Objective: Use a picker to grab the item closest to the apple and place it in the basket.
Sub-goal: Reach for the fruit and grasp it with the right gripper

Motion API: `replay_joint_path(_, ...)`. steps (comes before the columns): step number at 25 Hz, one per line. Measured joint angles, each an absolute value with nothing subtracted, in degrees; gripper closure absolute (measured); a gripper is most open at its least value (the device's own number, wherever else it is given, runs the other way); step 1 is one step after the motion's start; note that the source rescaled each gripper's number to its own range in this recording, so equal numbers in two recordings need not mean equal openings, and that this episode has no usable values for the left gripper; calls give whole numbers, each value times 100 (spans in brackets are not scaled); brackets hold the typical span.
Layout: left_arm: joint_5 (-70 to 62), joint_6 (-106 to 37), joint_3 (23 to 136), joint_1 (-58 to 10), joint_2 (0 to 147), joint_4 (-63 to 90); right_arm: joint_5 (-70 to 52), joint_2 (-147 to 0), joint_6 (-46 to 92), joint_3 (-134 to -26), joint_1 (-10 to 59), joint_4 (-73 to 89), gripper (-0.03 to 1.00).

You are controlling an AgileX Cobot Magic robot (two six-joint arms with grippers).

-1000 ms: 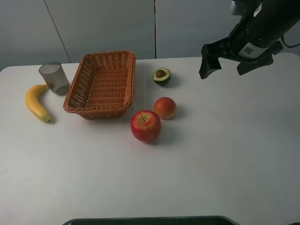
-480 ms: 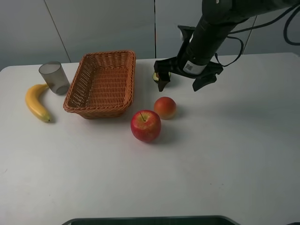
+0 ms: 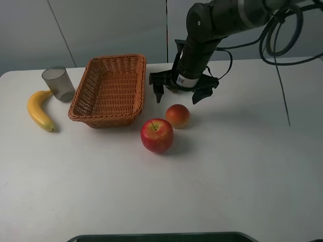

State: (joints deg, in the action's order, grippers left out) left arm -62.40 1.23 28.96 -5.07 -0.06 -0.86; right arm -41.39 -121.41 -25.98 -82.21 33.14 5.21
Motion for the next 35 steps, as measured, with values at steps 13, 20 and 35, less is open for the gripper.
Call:
replay_joint_path(13,-6240,123,2896,-507,-6,-86,-4230,-12404,-3116,-8268,3327,214,-3)
replay_joint_path(20,-6240,123,2896,-507,-6,-86,-4202,-12615,-3174,-8289,3327,201,-3)
replay_joint_path(35,-6240,123,2896,-507,-6,-86,-4228,-12823,-3184,-8312,3327,100,60)
